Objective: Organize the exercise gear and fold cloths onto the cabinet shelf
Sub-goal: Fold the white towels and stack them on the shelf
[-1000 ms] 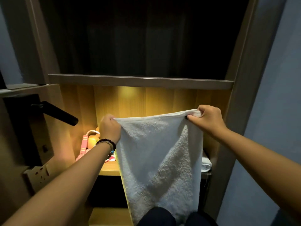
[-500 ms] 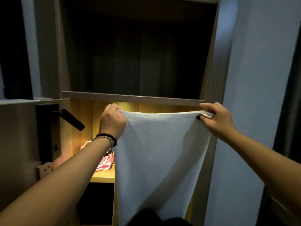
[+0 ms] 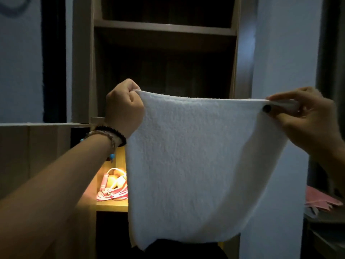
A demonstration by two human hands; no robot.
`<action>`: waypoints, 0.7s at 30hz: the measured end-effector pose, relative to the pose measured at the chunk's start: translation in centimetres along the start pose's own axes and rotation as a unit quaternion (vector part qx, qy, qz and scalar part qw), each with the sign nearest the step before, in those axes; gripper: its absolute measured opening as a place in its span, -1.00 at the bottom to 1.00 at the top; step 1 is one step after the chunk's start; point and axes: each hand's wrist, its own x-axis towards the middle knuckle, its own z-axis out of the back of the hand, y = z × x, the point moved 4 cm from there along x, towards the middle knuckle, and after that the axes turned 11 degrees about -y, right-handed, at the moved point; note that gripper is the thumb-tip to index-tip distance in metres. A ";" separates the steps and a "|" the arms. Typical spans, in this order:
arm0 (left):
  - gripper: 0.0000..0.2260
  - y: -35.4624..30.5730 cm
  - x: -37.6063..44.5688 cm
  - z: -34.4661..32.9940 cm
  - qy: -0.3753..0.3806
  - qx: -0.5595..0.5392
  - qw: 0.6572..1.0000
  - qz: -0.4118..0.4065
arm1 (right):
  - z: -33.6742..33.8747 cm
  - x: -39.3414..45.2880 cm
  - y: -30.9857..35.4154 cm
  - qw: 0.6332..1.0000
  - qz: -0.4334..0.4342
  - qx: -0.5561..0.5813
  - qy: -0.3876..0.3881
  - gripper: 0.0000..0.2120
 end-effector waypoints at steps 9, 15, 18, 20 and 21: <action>-0.82 8.0 -10.4 -0.6 0.161 0.070 0.979 0.106 | -4.2 -8.7 -3.3 0.988 -0.115 0.005 0.105 -0.78; -0.83 15.3 -19.7 -3.8 0.198 0.106 0.943 0.244 | -11.2 -16.7 -10.7 0.948 -0.276 -0.028 0.153 -0.77; -0.80 19.0 -25.0 -4.8 0.223 0.128 0.918 0.301 | -14.0 -22.0 -14.4 0.916 -0.365 -0.029 0.165 -0.75; -0.77 21.3 -27.9 -5.2 0.250 0.148 0.893 0.343 | -15.7 -25.3 -16.4 0.887 -0.428 -0.018 0.174 -0.77; -0.76 22.3 -29.1 -5.4 0.260 0.157 0.882 0.361 | -16.5 -26.6 -17.2 0.871 -0.457 -0.015 0.180 -0.77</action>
